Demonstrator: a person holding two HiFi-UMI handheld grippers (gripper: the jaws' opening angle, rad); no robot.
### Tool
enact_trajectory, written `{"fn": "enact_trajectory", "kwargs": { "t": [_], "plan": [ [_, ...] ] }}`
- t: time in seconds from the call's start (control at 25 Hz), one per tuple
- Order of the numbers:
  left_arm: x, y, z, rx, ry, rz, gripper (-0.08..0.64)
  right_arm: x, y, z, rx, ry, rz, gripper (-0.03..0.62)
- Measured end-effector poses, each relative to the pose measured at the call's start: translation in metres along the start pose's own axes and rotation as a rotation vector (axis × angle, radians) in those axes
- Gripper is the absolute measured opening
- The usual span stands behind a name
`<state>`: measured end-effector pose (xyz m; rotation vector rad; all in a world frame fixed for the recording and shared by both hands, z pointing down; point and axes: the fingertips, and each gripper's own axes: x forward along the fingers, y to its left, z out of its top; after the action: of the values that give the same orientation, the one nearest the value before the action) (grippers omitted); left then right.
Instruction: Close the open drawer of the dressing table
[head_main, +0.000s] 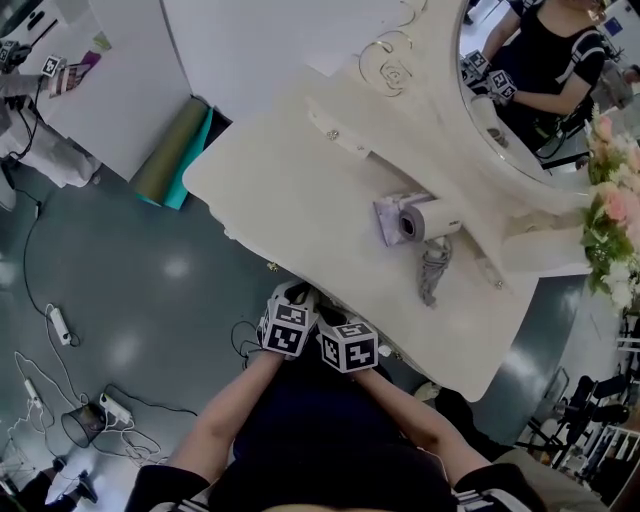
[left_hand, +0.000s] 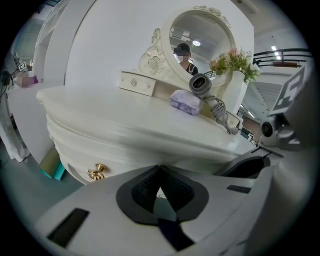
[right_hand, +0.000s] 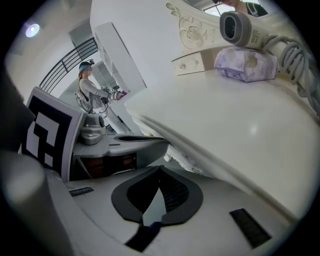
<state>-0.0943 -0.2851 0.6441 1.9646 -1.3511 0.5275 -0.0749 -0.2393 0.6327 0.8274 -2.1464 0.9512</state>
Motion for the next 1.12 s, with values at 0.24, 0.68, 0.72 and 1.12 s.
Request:
{"fn": "enact_trajectory", "kwargs": {
  "t": [0.24, 0.68, 0.72, 1.12],
  "plan": [
    [0.004, 0.0, 0.003, 0.01, 0.005, -0.013, 0.015, 0.0, 0.001, -0.001, -0.003, 0.0, 0.005, 0.015],
    [-0.008, 0.006, -0.004, 0.001, 0.02, 0.009, 0.015, -0.007, 0.008, 0.008, -0.017, -0.067, 0.035, 0.015],
    [-0.012, 0.007, -0.006, 0.001, 0.018, 0.013, 0.015, -0.008, 0.01, 0.01, -0.019, -0.08, 0.039, 0.015],
    [-0.05, 0.005, -0.033, 0.0, 0.004, 0.037, 0.017, -0.028, 0.022, 0.024, -0.01, -0.229, 0.016, 0.015]
  ]
}}
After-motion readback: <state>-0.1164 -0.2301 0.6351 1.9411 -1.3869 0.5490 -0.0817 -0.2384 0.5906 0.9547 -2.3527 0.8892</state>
